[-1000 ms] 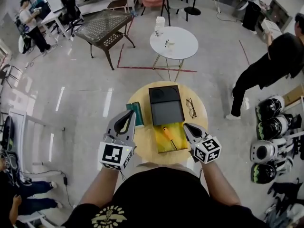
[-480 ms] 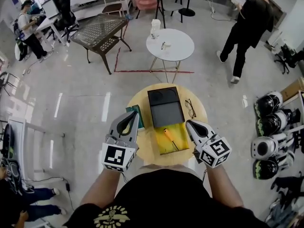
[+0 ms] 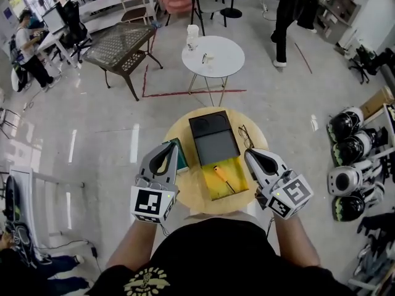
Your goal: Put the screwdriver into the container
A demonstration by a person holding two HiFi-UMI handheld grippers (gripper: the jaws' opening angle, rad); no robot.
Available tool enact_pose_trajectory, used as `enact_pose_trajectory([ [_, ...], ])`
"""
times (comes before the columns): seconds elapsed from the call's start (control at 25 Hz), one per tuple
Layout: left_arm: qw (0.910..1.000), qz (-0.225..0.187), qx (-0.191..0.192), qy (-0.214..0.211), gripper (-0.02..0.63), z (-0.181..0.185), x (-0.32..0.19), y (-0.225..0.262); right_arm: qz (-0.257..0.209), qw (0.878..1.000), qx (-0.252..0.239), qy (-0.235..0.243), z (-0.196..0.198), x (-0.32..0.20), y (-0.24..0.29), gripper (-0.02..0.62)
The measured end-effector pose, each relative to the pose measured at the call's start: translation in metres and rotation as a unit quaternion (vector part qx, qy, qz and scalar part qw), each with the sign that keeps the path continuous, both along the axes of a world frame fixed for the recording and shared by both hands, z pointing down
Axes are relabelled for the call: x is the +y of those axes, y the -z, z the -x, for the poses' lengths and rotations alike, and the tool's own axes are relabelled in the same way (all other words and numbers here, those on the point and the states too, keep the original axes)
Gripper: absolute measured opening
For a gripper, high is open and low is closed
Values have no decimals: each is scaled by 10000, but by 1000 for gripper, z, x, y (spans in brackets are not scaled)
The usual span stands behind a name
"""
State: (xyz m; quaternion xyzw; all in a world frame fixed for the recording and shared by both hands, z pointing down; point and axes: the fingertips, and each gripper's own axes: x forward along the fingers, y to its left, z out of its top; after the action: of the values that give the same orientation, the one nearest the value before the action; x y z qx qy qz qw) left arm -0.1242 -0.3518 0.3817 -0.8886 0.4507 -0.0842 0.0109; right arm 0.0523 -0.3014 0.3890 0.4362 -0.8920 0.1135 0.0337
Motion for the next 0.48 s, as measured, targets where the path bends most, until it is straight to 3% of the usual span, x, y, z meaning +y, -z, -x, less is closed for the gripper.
enact_pose_trajectory([
  [0.2, 10000, -4, -15, -85, 15, 5, 0, 0, -238, 9997, 17, -83, 2, 5, 17, 14],
  [0.48, 9999, 11, 18, -105, 15, 16, -1, -2, -220, 9996, 20, -193, 7, 5, 15, 14],
])
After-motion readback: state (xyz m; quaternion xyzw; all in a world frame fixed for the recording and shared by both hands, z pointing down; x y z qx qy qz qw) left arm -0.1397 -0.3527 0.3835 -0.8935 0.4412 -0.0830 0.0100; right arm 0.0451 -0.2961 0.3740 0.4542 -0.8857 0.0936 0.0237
